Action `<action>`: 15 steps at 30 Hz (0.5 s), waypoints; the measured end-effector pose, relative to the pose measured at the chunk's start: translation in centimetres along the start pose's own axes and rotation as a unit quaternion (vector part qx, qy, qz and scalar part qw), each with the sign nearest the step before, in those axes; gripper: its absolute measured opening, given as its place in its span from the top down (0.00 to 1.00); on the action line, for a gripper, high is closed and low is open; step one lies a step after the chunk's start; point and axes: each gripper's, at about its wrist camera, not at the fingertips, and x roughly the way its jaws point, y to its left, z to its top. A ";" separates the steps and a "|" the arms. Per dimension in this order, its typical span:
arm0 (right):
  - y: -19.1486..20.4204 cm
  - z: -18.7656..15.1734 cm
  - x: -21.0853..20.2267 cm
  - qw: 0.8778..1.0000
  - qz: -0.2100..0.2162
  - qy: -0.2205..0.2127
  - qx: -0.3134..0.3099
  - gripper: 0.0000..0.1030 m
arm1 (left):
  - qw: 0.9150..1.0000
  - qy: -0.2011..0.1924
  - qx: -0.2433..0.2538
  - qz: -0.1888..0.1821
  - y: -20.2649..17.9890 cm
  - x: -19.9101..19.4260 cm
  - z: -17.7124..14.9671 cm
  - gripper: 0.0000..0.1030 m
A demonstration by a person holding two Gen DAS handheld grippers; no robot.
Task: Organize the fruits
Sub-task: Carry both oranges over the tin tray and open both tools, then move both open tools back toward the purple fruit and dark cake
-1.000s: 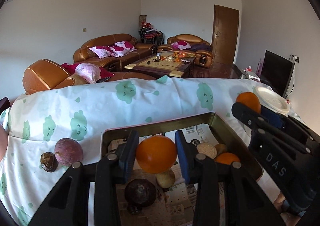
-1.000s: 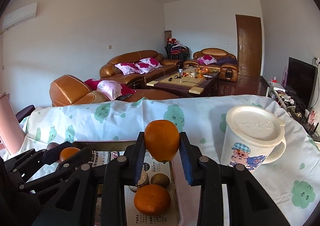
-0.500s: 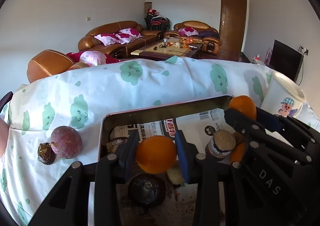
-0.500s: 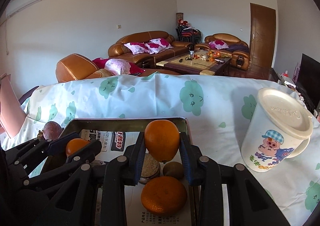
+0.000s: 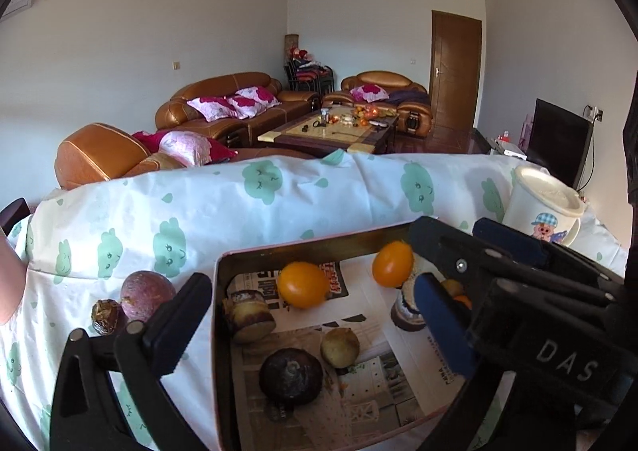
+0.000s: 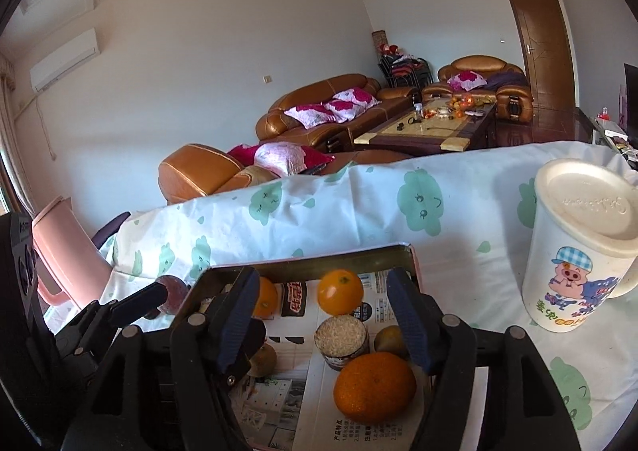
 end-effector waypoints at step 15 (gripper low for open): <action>0.5 -0.5 -3.0 0.990 -0.089 -0.108 -0.016 0.28 | 0.995 -0.055 0.017 0.081 2.9 -2.5 -0.9 0.00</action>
